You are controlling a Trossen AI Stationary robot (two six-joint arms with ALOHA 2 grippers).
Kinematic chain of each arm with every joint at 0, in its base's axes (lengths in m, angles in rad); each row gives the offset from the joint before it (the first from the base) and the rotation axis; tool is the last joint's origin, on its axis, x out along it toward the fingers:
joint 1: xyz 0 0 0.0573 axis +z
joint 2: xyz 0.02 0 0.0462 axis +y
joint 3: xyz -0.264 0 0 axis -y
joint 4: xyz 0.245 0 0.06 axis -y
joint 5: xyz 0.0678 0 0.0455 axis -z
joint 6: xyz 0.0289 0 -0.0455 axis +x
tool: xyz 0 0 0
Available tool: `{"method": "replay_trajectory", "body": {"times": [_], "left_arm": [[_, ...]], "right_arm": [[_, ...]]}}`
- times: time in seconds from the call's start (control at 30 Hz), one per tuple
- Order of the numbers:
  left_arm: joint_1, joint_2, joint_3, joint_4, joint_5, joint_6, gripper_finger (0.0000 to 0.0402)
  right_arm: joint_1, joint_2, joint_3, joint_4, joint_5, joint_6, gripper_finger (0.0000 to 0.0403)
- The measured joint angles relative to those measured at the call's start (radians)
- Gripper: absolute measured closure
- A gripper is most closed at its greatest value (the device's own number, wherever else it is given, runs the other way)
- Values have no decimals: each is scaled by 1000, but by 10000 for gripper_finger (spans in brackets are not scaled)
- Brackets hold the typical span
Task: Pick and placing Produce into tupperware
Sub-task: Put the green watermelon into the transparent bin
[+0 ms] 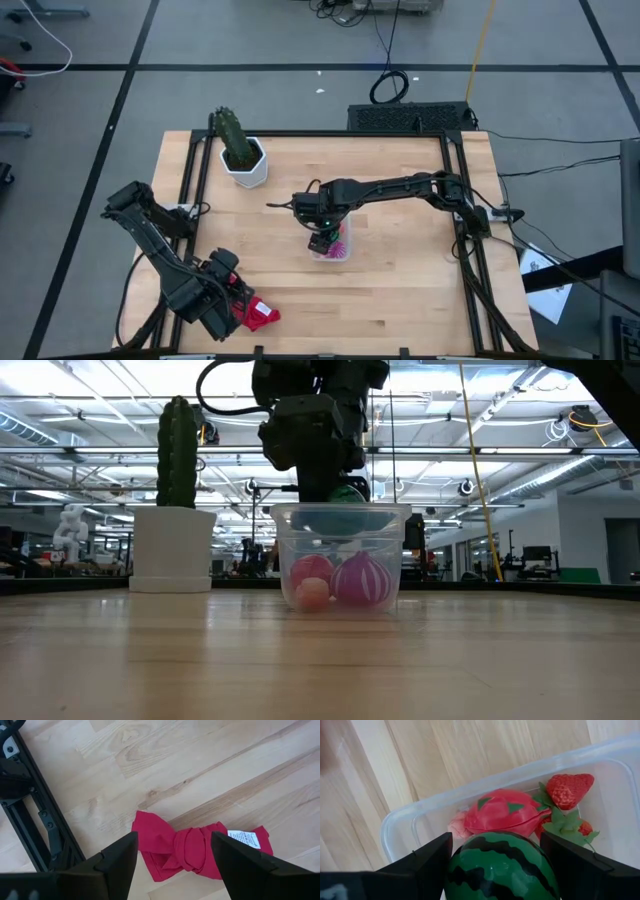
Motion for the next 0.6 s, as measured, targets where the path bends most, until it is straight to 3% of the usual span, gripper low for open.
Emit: {"method": "replay_trajectory", "body": {"times": [0.37, 0.6], "left_arm": [[0, 0, 0, 0, 0, 0, 149], [0, 0, 0, 0, 0, -1, 149]], "right_arm": [[0, 0, 0, -6, -21, -8, 116], [0, 0, 0, -7, -26, -2, 73]]}}
